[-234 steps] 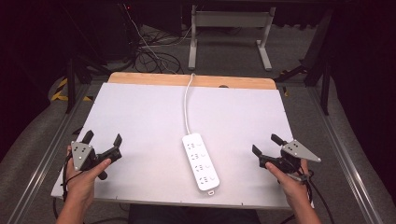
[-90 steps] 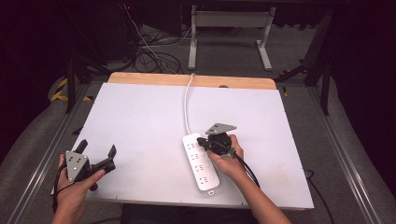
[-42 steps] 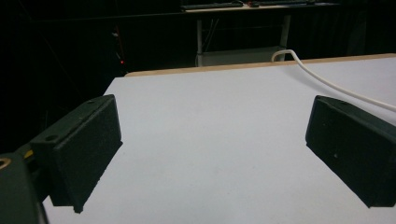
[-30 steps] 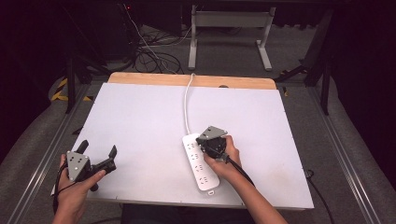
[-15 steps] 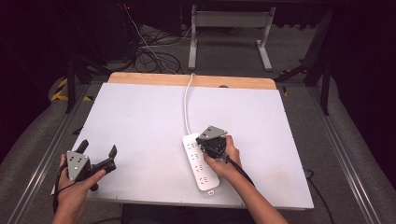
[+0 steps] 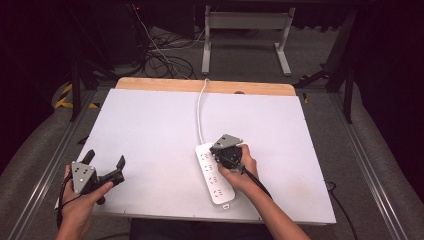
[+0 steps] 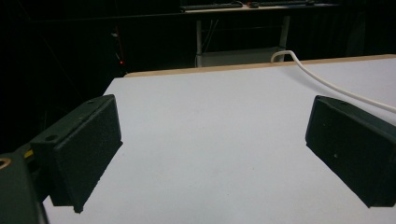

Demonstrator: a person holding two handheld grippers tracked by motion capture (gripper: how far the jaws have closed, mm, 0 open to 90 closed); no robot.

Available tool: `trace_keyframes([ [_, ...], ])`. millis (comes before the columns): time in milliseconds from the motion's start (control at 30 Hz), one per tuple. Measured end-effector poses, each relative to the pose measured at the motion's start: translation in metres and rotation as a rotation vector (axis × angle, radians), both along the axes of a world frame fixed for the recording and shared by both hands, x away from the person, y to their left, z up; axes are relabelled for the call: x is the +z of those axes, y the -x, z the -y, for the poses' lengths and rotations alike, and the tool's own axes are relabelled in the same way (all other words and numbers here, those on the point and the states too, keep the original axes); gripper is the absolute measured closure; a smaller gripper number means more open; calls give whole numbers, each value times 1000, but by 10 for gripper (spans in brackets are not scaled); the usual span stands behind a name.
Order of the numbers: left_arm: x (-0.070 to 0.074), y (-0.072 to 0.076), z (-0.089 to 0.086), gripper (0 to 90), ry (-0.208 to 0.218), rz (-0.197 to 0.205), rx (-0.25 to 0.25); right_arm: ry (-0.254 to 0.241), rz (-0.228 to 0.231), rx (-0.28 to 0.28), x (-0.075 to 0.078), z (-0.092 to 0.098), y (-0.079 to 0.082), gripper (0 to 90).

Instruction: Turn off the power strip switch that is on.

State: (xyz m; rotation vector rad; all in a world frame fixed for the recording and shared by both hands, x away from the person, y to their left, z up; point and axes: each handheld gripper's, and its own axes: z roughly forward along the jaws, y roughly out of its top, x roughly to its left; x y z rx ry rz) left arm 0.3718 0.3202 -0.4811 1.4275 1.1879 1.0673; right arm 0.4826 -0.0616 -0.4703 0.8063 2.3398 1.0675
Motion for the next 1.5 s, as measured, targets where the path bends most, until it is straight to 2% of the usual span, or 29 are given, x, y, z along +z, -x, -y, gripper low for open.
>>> trace_keyframes([
  [67,0,0,0,40,-2,1,0,7,12,-6,0,0,0,900],
  [633,0,-2,1,40,2,1,-5,-17,9,4,0,3,-1,900],
  [667,0,-3,2,40,2,1,-6,-22,30,-1,0,4,-1,900],
  [700,0,-3,2,40,5,1,-8,-22,30,-1,0,4,-1,900],
  [733,0,-3,2,40,5,1,-9,-16,69,-4,-2,5,0,896],
  [867,0,-5,3,40,5,-3,-16,-72,104,-14,1,11,1,900],
  [900,-1,-5,3,40,3,-2,-17,-72,104,-14,1,11,1,900],
  [967,-1,-6,4,40,1,-2,-17,-124,118,-20,8,18,2,900],
  [1000,-1,-7,4,40,3,-5,-20,-124,118,-20,8,18,2,900],
  [1067,0,-8,5,40,5,2,-21,-178,120,-24,13,26,2,900],
  [1133,0,-10,7,40,4,0,-28,-188,126,-25,14,29,2,900],
  [1267,0,-14,11,40,6,-3,-44,-259,140,-44,21,47,4,900],
  [1300,0,-16,12,40,8,-1,-48,-259,140,-44,21,47,4,900],
  [1500,1,-25,19,40,12,-1,-77,-314,174,-85,29,76,10,900],
])
